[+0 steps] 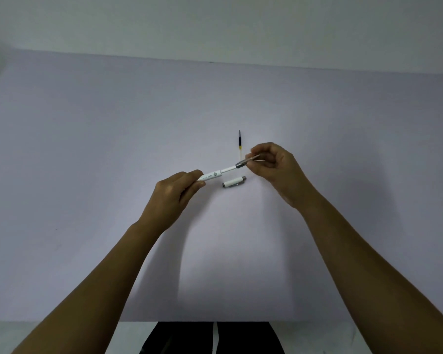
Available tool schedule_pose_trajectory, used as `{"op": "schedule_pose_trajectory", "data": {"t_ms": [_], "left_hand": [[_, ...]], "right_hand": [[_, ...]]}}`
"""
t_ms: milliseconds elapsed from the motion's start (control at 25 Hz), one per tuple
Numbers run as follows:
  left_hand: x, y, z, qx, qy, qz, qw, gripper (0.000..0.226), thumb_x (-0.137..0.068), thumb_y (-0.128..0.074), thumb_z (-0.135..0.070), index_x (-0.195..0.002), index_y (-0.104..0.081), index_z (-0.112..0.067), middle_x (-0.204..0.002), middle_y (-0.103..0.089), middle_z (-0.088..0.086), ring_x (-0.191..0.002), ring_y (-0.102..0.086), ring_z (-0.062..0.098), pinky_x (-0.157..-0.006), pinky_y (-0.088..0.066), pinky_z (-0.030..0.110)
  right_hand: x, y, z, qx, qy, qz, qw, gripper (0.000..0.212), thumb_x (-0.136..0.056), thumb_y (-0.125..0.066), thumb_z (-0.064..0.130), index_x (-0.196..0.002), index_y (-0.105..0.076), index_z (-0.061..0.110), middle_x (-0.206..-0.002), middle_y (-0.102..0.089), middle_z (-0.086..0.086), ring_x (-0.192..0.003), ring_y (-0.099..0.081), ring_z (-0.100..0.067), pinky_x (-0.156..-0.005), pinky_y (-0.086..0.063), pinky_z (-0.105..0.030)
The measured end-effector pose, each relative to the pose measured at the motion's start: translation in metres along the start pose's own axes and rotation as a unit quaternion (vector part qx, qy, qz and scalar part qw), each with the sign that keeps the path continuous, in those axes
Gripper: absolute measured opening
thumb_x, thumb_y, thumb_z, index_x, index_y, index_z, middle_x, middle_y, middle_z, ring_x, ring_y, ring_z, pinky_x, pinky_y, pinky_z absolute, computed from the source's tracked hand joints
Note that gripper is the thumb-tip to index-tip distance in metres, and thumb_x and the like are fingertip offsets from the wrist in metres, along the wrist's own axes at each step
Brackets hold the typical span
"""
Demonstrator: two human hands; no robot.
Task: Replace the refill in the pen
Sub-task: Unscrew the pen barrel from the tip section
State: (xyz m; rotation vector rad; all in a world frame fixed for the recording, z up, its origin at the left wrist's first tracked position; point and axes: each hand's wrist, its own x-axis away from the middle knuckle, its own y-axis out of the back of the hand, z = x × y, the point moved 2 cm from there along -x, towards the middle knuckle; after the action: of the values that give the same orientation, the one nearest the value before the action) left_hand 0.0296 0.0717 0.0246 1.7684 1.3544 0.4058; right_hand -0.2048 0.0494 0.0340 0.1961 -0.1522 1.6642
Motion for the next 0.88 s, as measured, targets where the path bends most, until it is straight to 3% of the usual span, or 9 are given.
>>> {"op": "schedule_pose_trajectory", "data": {"t_ms": [200, 320, 400, 520, 760, 880], "left_hand": [[0.004, -0.003, 0.008, 0.001, 0.016, 0.008, 1.000, 0.018, -0.090, -0.053, -0.017, -0.099, -0.062, -0.005, -0.063, -0.045, -0.002, -0.060, -0.032, 0.009, -0.055, -0.026, 0.017], [0.002, -0.005, 0.010, 0.004, 0.022, 0.008, 1.000, 0.017, -0.090, -0.054, -0.017, -0.099, -0.062, -0.005, -0.060, -0.049, 0.004, -0.059, -0.032, 0.010, -0.054, -0.027, 0.019], [0.000, -0.005, 0.010, 0.011, 0.023, 0.001, 1.000, 0.016, -0.090, -0.054, -0.016, -0.098, -0.063, -0.005, -0.060, -0.047, 0.003, -0.058, -0.032, 0.010, -0.054, -0.028, 0.019], [-0.003, -0.006, 0.010, 0.017, 0.026, -0.008, 0.999, 0.014, -0.090, -0.056, -0.013, -0.098, -0.063, -0.005, -0.062, -0.044, -0.001, -0.058, -0.032, 0.011, -0.054, -0.028, 0.018], [-0.005, -0.006, 0.013, 0.021, 0.039, -0.016, 0.999, 0.016, -0.090, -0.055, -0.016, -0.098, -0.064, -0.005, -0.060, -0.046, 0.004, -0.057, -0.034, 0.014, -0.053, -0.028, 0.018], [-0.006, -0.007, 0.013, 0.020, 0.044, -0.017, 0.999, 0.015, -0.090, -0.055, -0.016, -0.098, -0.063, -0.006, -0.060, -0.045, 0.002, -0.057, -0.033, 0.013, -0.053, -0.028, 0.018]], "right_hand": [[0.002, 0.016, -0.044, -0.175, -0.082, -0.146, 0.970, 0.016, -0.085, -0.063, 0.005, -0.087, -0.070, 0.020, -0.080, -0.074, 0.007, -0.079, -0.069, -0.003, -0.072, -0.053, -0.011], [0.009, 0.005, -0.082, -0.089, -0.145, -0.192, 0.967, 0.018, -0.086, -0.063, 0.006, -0.104, -0.066, 0.006, -0.092, -0.070, -0.005, -0.084, -0.067, -0.012, -0.080, -0.052, -0.019], [0.009, -0.005, -0.096, 0.002, -0.172, -0.215, 0.961, 0.022, -0.084, -0.066, 0.010, -0.106, -0.067, 0.007, -0.100, -0.069, -0.009, -0.092, -0.064, -0.017, -0.087, -0.050, -0.026], [0.004, -0.019, -0.101, 0.098, -0.189, -0.242, 0.947, 0.021, -0.081, -0.069, 0.017, -0.101, -0.069, 0.012, -0.098, -0.071, -0.005, -0.087, -0.062, -0.012, -0.081, -0.046, -0.023], [-0.006, -0.036, -0.097, 0.128, -0.195, -0.273, 0.933, 0.029, -0.080, -0.072, 0.018, -0.104, -0.062, 0.008, -0.086, -0.063, 0.000, -0.077, -0.058, -0.012, -0.057, -0.040, -0.011], [-0.003, -0.036, -0.098, 0.110, -0.192, -0.272, 0.937, 0.031, -0.081, -0.071, 0.018, -0.107, -0.060, 0.006, -0.091, -0.066, -0.005, -0.079, -0.060, -0.015, -0.069, -0.044, -0.019]]}}
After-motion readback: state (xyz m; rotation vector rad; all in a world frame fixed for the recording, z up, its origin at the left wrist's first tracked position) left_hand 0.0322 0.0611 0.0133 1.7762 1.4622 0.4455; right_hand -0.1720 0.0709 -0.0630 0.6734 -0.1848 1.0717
